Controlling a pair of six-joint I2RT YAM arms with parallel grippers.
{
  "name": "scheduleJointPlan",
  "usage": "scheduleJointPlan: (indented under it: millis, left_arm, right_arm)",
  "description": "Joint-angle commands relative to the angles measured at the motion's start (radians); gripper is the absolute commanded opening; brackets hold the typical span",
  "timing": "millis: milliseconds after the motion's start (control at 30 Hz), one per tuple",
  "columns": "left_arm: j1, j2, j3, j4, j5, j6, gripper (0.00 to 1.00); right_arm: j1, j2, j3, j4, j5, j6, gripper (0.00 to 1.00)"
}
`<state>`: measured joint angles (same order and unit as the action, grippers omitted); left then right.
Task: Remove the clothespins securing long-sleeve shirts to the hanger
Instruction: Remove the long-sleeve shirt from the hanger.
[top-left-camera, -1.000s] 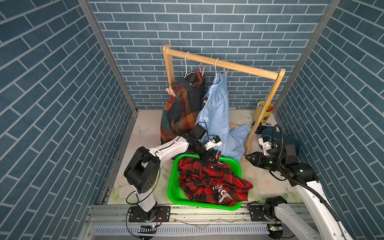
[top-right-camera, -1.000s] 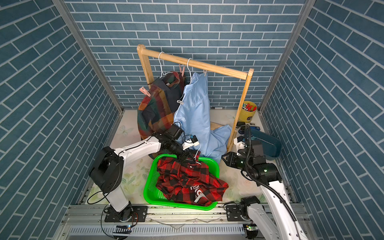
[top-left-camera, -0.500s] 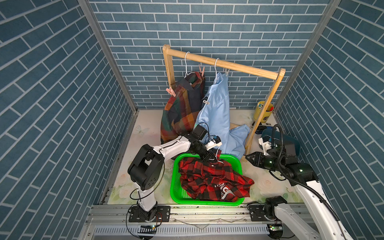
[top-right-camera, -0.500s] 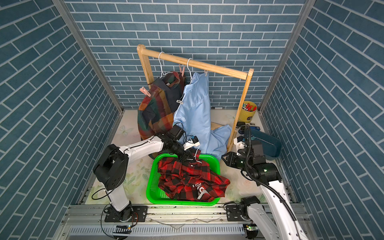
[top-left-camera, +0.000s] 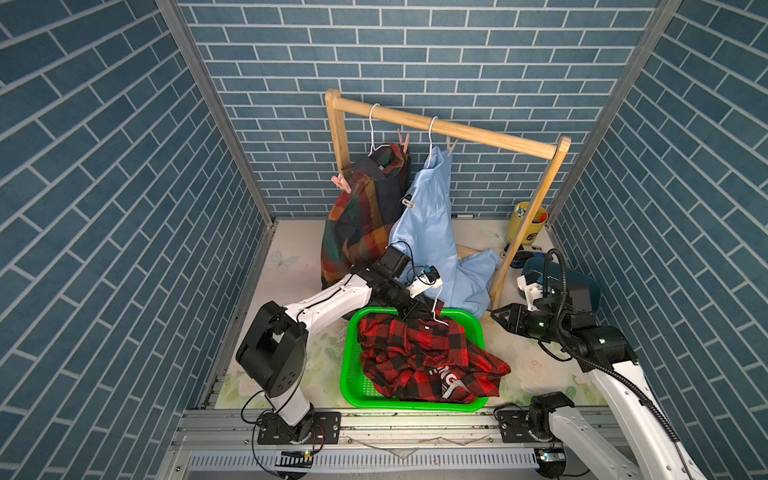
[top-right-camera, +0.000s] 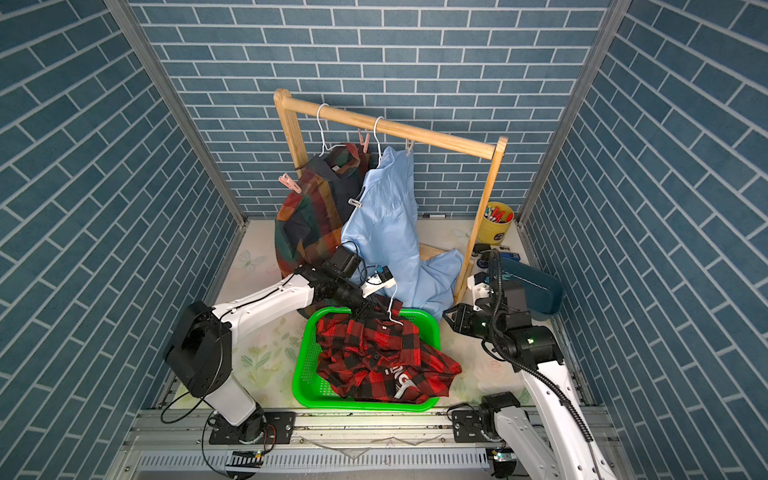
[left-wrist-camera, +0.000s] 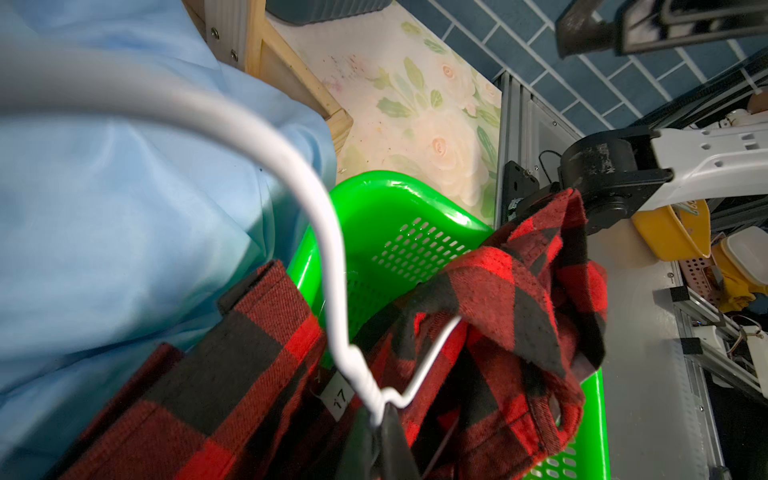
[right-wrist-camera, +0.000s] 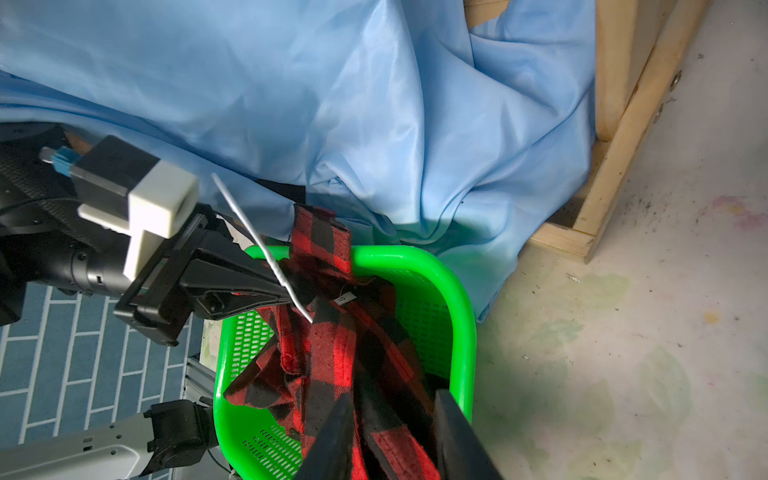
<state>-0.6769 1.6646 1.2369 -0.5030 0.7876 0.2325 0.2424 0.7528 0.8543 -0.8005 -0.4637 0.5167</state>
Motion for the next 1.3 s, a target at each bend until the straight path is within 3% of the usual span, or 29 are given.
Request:
scheduleJointPlan:
  millis: [0, 267, 433, 567, 800, 900, 933, 1000, 1033, 1267]
  left_arm:
    - [-0.008, -0.031, -0.03, -0.014, -0.02, 0.005, 0.0]
    - [-0.009, -0.217, -0.117, -0.022, -0.191, -0.014, 0.0]
    - [-0.007, -0.345, -0.167, -0.051, -0.308, -0.04, 0.0]
    - [-0.006, -0.448, -0.196, -0.075, -0.385, -0.052, 0.0]
    - [-0.004, -0.539, -0.188, -0.138, -0.481, -0.072, 0.0]
    - [-0.004, -0.558, -0.189, -0.148, -0.48, -0.072, 0.0]
    - [-0.004, -0.564, -0.191, -0.15, -0.479, -0.07, 0.0]
    - [-0.006, -0.572, -0.185, -0.172, -0.481, -0.067, 0.0]
    - [-0.004, -0.577, -0.183, -0.181, -0.482, -0.067, 0.0]
    - [-0.004, -0.614, -0.186, -0.198, -0.477, -0.068, 0.0]
  right_arm:
    - [0.005, -0.011, 0.033, -0.004, -0.001, -0.002, 0.34]
    - [0.044, -0.017, 0.061, -0.015, 0.052, 0.003, 0.35]
    - [0.159, 0.014, 0.088, -0.017, 0.164, 0.014, 0.37]
    - [0.343, 0.063, 0.127, -0.022, 0.346, 0.047, 0.43]
    - [0.84, 0.279, 0.249, -0.043, 0.838, 0.149, 0.58]
    - [0.953, 0.383, 0.302, -0.047, 0.961, 0.198, 0.63]
    - [0.97, 0.403, 0.314, -0.038, 0.978, 0.207, 0.67]
    - [0.99, 0.444, 0.336, -0.02, 0.99, 0.219, 0.93]
    - [0.998, 0.464, 0.352, -0.019, 0.994, 0.219, 0.98]
    - [1.037, 0.592, 0.419, -0.001, 0.985, 0.215, 0.96]
